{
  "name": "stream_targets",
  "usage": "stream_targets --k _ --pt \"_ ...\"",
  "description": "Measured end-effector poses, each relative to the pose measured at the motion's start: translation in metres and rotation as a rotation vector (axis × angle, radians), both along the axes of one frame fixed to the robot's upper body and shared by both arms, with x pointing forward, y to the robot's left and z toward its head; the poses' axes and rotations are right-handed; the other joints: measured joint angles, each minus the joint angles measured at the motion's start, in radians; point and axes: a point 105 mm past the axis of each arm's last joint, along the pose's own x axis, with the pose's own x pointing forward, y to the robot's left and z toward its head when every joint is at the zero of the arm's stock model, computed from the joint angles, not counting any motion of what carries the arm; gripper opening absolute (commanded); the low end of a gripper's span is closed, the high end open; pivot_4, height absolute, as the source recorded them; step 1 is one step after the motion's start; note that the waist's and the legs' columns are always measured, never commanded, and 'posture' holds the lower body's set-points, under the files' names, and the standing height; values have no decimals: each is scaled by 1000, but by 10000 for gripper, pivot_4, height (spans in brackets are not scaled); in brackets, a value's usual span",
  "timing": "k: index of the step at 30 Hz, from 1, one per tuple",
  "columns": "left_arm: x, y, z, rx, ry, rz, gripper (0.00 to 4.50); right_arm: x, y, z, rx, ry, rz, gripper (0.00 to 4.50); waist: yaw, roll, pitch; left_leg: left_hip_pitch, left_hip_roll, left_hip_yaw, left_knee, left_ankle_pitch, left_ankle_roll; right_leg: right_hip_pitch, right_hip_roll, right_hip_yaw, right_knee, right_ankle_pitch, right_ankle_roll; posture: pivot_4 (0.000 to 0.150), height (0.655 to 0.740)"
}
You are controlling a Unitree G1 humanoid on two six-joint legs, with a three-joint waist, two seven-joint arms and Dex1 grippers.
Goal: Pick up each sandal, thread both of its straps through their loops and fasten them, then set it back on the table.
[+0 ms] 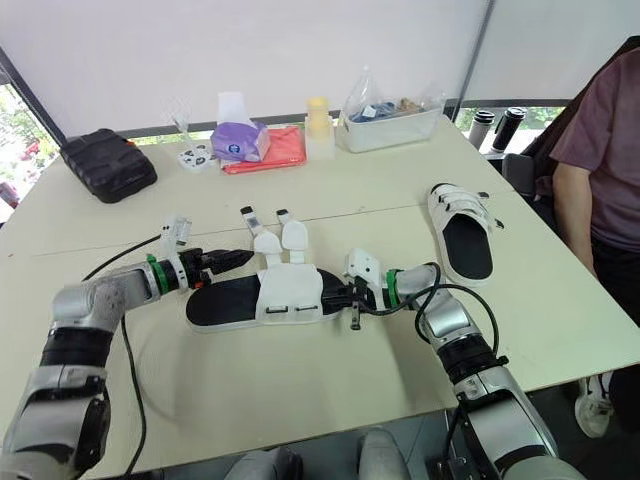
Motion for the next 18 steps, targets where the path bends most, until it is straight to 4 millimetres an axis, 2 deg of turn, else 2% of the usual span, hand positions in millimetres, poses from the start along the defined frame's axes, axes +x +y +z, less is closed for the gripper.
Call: stream_targets --k 4,7,13,18 --pt "13 -3 -3 -116 137 39 45000 0 1 -1 3 -4 -6 305 0 0 0 0 0 0 0 0 0 0 0 0 0 0 0 1500 7400" --pt "18 -12 -9 -161 193 41 45000 -1 1 -2 6 -4 -9 305 1 0 0 0 0 0 0 0 0 0 0 0 0 0 0 1500 7400" --pt "40 -27 -7 -264 215 127 45000 -1 3 -4 10 -10 -15 305 0 0 0 1 0 0 0 1 -1 0 0 0 1 0 0 1500 7400" --pt "55 -21 -6 -350 215 253 45000 -1 4 -4 12 -12 -16 305 -1 0 0 1 0 0 0 1 -2 0 0 0 1 0 0 1500 7400"
